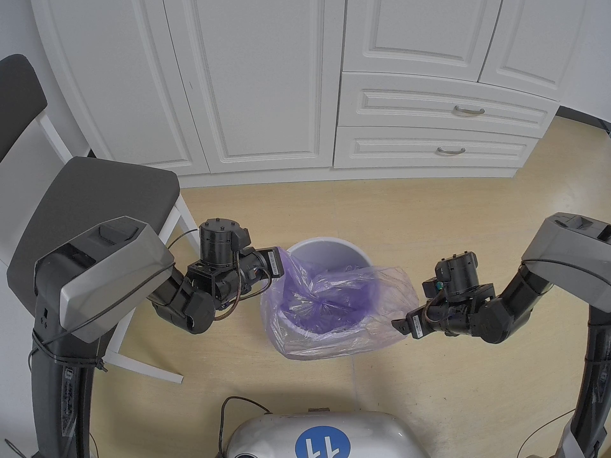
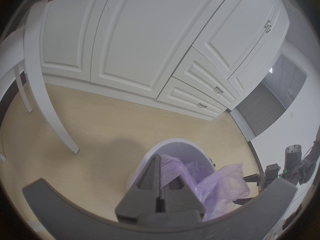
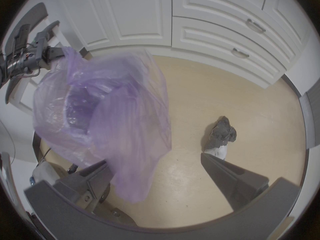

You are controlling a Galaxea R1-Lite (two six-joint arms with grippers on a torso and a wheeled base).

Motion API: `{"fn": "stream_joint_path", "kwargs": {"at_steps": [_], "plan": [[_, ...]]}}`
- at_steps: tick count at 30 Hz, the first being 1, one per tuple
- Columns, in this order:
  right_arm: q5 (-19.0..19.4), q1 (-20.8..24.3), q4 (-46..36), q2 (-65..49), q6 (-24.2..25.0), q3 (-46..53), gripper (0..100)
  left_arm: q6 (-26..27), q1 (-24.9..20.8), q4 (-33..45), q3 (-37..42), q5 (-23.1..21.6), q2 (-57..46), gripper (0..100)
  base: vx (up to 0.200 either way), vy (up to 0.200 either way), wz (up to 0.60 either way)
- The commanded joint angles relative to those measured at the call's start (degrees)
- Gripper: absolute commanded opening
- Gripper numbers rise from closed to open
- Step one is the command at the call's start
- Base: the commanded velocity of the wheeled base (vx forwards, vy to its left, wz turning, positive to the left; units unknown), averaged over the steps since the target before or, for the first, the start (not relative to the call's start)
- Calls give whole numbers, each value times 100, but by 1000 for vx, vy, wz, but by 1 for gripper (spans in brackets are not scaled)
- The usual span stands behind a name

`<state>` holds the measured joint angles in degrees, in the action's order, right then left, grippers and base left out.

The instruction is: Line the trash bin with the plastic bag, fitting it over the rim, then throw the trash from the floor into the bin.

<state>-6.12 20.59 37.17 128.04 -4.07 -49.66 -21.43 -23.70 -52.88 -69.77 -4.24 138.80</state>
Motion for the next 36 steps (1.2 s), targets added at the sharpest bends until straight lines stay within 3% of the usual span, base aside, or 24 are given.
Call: {"fn": "stream_joint_path", "kwargs": {"at_steps": [1, 2, 4, 13, 14, 21, 22, 23, 24, 26, 36], "plan": [[533, -99, 291, -947, -410, 748, 100, -10, -153, -3, 288, -6, -530, 0, 0, 0, 0], [797, -134, 572, -1229, -639, 1020, 100, -19, -249, 15, 394, -6, -714, 0, 0, 0, 0], [893, -134, 845, -1396, -797, 1231, 100, -28, -337, -12, 455, -6, -785, 0, 0, 0, 0], [612, 358, 2497, -789, -885, 1354, 100, -28, -399, -38, 534, 2, -626, 0, 0, 0, 0], [559, 463, 2638, -587, -1157, 941, 100, -28, -372, -38, 490, 2, -530, 0, 0, 0, 0], [647, 595, 1961, -77, -3161, -219, 100, -10, -372, -64, 684, 2, -530, 0, 0, 0, 0], [656, 595, 1908, -51, -3267, -272, 100, -10, -381, -73, 684, 2, -547, 0, 0, 0, 0], [753, 569, 1600, 143, -3847, -623, 100, -10, -390, -135, 701, 2, -530, 0, 0, 0, 0], [797, 569, 1477, 239, -4049, -817, 100, -10, -390, -170, 701, 2, -530, 0, 0, 0, 0], [849, 587, 1223, 468, -4295, -1247, 100, -1, -399, -240, 728, 2, -521, 0, 0, 0, 0], [814, 912, 555, 1250, -4313, -2478, 100, -1, -407, -258, 772, 2, -565, 0, 0, 0, 0]]}}
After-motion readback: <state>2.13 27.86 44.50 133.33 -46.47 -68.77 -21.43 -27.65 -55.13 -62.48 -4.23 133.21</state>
